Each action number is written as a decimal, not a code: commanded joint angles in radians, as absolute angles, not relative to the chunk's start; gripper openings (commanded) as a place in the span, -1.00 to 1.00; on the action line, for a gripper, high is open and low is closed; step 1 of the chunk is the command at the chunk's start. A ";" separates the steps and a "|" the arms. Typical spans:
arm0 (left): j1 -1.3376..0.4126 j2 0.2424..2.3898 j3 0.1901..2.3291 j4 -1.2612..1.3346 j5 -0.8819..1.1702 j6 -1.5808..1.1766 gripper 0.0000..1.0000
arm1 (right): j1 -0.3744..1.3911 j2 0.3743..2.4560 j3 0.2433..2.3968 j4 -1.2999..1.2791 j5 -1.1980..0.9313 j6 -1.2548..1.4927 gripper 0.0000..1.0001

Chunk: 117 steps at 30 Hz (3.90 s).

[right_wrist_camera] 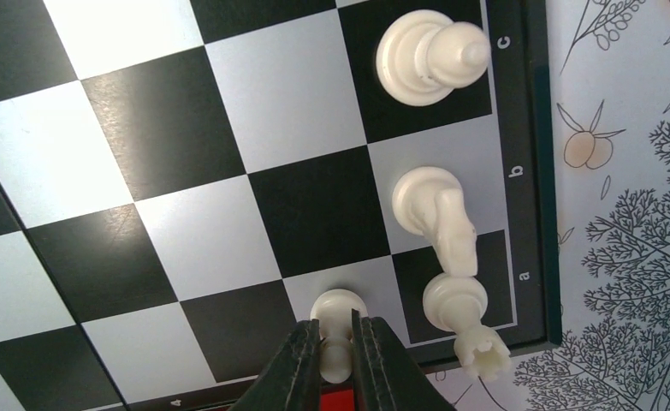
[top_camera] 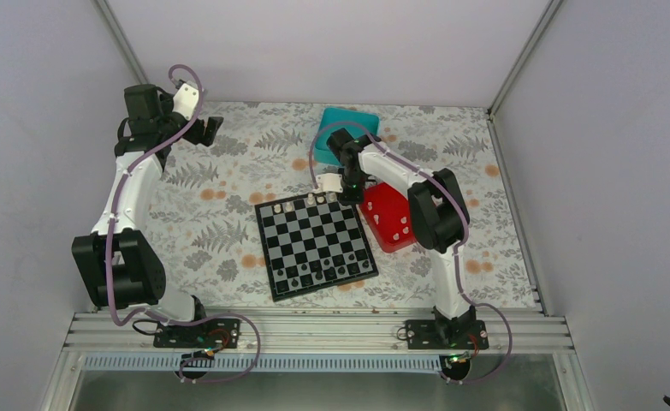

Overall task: Set up the chess pieces on the board
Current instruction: Place the chess piece on the chessboard, then pick up the chess piece from the storage box, then place the chess piece on the chessboard.

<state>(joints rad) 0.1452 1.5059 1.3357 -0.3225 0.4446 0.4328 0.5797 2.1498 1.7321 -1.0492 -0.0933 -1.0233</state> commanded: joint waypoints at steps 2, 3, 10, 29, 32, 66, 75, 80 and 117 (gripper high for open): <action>0.152 1.486 1.328 -0.309 0.457 0.432 1.00 | 0.569 2.170 1.741 -1.041 -0.084 -1.032 -0.75; 0.152 1.486 1.328 -0.309 0.458 0.432 1.00 | 0.569 2.170 1.741 -1.044 -0.085 -1.032 -0.75; 0.152 1.486 1.330 -0.313 0.466 0.434 1.00 | 0.569 2.165 1.735 -1.040 -0.081 -1.030 -0.64; 0.156 1.473 1.335 -0.318 0.449 0.436 1.00 | 0.426 1.848 1.607 -1.130 -0.020 -0.981 -0.33; 0.157 1.473 1.338 -0.319 0.452 0.436 1.00 | 0.348 1.805 1.549 -1.117 -0.016 -0.993 -0.28; 0.158 1.500 1.346 -0.326 0.461 0.437 1.00 | 0.211 1.845 1.233 -0.930 -0.050 -0.996 -0.19; 0.157 1.503 1.344 -0.325 0.461 0.439 1.00 | 0.211 1.854 1.213 -0.916 -0.064 -0.991 -0.29; 0.158 1.505 1.344 -0.325 0.461 0.439 1.00 | 0.211 1.853 1.208 -0.905 -0.069 -0.989 -0.71; 0.158 1.494 1.348 -0.330 0.485 0.432 1.00 | 0.662 2.129 1.849 -1.137 -0.015 -1.015 -0.86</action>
<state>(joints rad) 0.1505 1.5024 1.3357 -0.3305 0.4572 0.4328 0.6483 2.1078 1.8320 -1.1454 0.0097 -1.0019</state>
